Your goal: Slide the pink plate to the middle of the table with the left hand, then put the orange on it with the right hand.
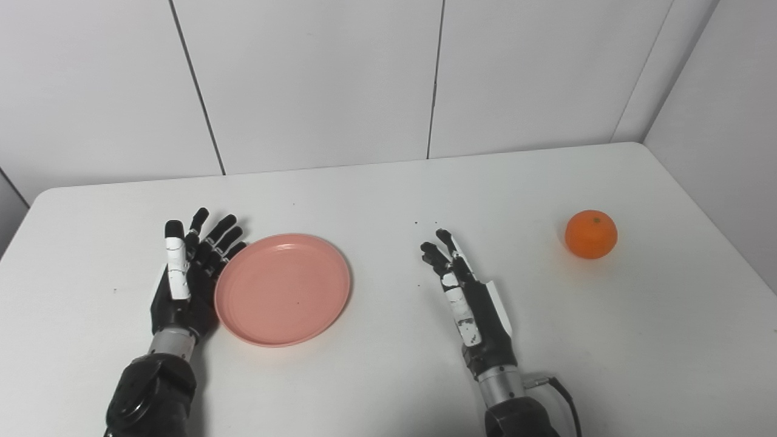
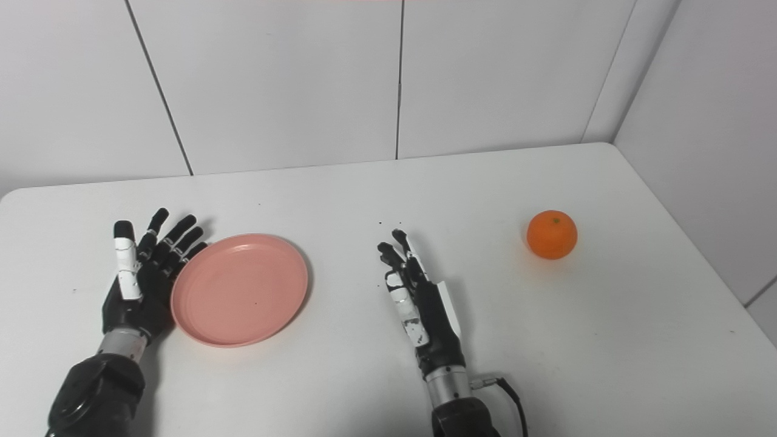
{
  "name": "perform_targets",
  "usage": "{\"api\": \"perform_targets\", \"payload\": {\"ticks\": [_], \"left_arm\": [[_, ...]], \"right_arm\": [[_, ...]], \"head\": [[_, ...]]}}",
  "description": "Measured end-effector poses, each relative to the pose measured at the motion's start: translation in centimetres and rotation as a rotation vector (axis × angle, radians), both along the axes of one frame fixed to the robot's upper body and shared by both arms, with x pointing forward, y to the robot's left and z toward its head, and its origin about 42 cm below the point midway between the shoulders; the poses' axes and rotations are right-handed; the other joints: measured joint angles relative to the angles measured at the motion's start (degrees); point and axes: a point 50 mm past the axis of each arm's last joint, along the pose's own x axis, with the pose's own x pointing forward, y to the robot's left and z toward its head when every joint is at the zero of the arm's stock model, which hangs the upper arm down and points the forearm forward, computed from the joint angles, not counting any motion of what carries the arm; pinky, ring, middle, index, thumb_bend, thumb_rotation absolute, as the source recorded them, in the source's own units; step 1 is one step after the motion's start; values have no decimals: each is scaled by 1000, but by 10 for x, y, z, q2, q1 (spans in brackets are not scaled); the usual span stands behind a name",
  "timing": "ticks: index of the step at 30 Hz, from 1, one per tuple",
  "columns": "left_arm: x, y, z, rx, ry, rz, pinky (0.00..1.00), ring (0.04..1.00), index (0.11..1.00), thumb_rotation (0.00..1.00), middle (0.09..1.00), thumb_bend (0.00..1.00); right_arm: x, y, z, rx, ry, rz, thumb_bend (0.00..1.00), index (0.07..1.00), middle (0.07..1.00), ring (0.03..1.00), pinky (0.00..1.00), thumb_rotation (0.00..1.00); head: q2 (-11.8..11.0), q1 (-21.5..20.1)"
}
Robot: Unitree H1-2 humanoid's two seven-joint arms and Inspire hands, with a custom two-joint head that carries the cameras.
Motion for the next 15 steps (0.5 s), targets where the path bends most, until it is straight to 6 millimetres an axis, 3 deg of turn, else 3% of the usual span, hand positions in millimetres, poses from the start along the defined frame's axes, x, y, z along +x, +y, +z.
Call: {"api": "perform_targets", "payload": {"ticks": [11, 15], "left_arm": [[0, -13, 3, -14, 15, -27, 847, 873, 965, 888, 856, 1000], [-2, -19, 3, -18, 18, -42, 895, 878, 975, 904, 857, 1000]], "right_arm": [[0, 0, 0, 2, 1, -4, 929, 966, 874, 889, 955, 1000], [0, 1, 0, 1, 1, -4, 928, 962, 874, 889, 968, 1000]], "head": [[-3, 4], [-3, 4]]}}
